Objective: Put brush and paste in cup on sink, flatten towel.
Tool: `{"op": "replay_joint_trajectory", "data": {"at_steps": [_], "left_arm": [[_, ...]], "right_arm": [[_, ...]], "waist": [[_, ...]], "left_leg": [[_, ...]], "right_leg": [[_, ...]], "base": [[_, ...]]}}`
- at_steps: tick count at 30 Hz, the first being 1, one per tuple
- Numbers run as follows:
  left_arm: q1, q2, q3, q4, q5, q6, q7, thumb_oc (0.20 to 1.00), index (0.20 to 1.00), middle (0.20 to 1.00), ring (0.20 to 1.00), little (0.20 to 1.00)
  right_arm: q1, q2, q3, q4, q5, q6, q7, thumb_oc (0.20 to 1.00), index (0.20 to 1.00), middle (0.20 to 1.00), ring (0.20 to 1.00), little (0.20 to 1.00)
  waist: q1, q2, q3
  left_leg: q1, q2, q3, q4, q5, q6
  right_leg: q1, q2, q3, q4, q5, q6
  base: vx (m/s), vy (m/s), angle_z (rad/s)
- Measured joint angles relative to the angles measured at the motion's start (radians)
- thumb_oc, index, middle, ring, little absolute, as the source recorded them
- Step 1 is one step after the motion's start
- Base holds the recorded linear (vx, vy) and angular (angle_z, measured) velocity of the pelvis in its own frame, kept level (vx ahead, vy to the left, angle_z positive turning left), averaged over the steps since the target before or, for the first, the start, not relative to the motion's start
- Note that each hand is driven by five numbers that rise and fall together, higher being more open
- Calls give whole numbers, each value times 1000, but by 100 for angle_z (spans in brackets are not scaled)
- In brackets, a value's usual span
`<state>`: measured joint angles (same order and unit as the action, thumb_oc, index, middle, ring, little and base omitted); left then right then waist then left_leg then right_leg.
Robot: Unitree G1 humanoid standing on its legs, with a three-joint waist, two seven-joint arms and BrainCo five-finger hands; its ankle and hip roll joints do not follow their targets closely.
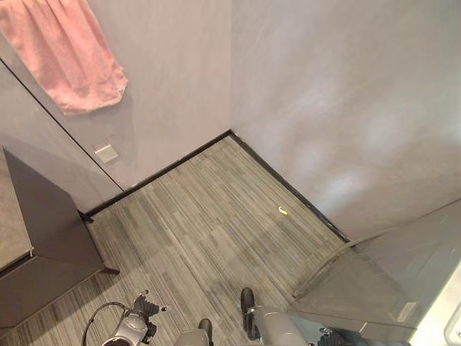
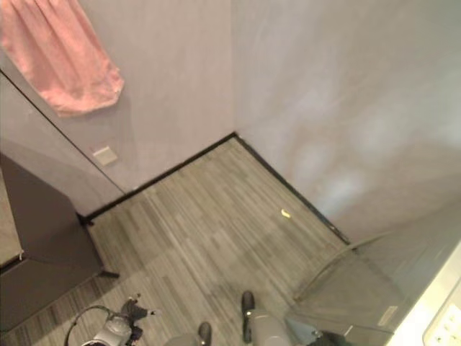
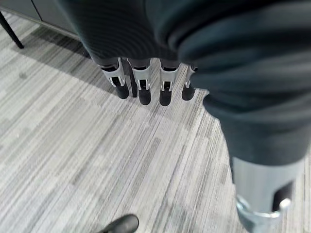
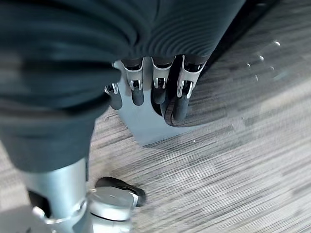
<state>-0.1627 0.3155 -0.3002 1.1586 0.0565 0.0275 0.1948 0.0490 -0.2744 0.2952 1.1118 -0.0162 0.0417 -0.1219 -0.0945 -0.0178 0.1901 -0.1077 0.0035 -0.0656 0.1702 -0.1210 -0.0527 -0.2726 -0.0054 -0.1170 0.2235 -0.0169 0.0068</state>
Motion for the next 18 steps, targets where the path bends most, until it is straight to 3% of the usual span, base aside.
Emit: {"op": "replay_joint_trajectory", "data": {"at_steps": [1,2,3,4,5,7,10,18], "left_arm": [[-41,-8,-14,-4,-1,0,-1,1000,1000,1000,1000,1000],[-83,-14,-39,-19,0,-4,0,1000,1000,1000,1000,1000],[-99,-15,-37,-55,-1,-4,6,1000,1000,1000,1000,1000],[-99,-13,-34,-67,-2,-4,11,1000,1000,1000,1000,1000],[-76,-12,-27,-53,-8,0,17,1000,1000,1000,1000,1000],[-54,-8,-26,-27,-9,9,17,1000,1000,1000,1000,1000],[-13,-8,-24,-35,-10,5,17,1000,1000,1000,1000,1000],[44,-14,23,-34,-18,2,18,1000,1000,1000,1000,1000]], "right_arm": [[11,-1,-3,-11,2,-5,-8,1000,1000,1000,1000,1000],[19,-10,-8,-11,2,-8,-8,1000,1000,1000,1000,1000],[14,-4,-16,11,2,-4,-8,1000,1000,1000,1000,1000],[3,1,-19,22,2,-2,-8,1000,1000,1000,1000,1000],[-19,-2,-20,25,2,-7,-9,1000,1000,1000,1000,1000],[-47,1,-36,44,3,-9,-14,1000,1000,1000,1000,1000],[-53,0,-77,86,4,4,-18,1000,1000,1000,1000,1000],[-62,-2,-78,84,4,4,-28,1000,1000,1000,1000,1000]], "waist": [[-29,-12,17],[-56,-6,29],[-49,-7,42],[-46,-7,42],[-47,-3,42],[-57,3,50],[-50,1,43],[-6,20,-10]], "left_leg": [[-23,-15,74,-43,75,-54],[-40,6,267,-93,45,-7],[-54,30,402,-66,26,32],[-55,37,418,-34,15,49],[-18,28,357,-9,-3,63],[38,23,343,-93,-9,54],[108,5,349,-146,30,68],[157,-3,292,-162,33,70]], "right_leg": [[1,-48,-39,-16,6,-11],[2,-78,-102,-49,12,-28],[-10,-90,-127,-50,12,-35],[-16,-88,-129,-50,11,-33],[-28,-74,-112,-40,13,-21],[-22,-63,-89,-29,10,20],[31,-60,-79,-69,41,19],[87,-59,-58,-79,48,10]], "base": [[-57,-32,181],[-11,4,187],[15,17,113],[52,53,12],[36,46,-42],[54,71,-31],[25,61,-4],[-4,58,9]]}}
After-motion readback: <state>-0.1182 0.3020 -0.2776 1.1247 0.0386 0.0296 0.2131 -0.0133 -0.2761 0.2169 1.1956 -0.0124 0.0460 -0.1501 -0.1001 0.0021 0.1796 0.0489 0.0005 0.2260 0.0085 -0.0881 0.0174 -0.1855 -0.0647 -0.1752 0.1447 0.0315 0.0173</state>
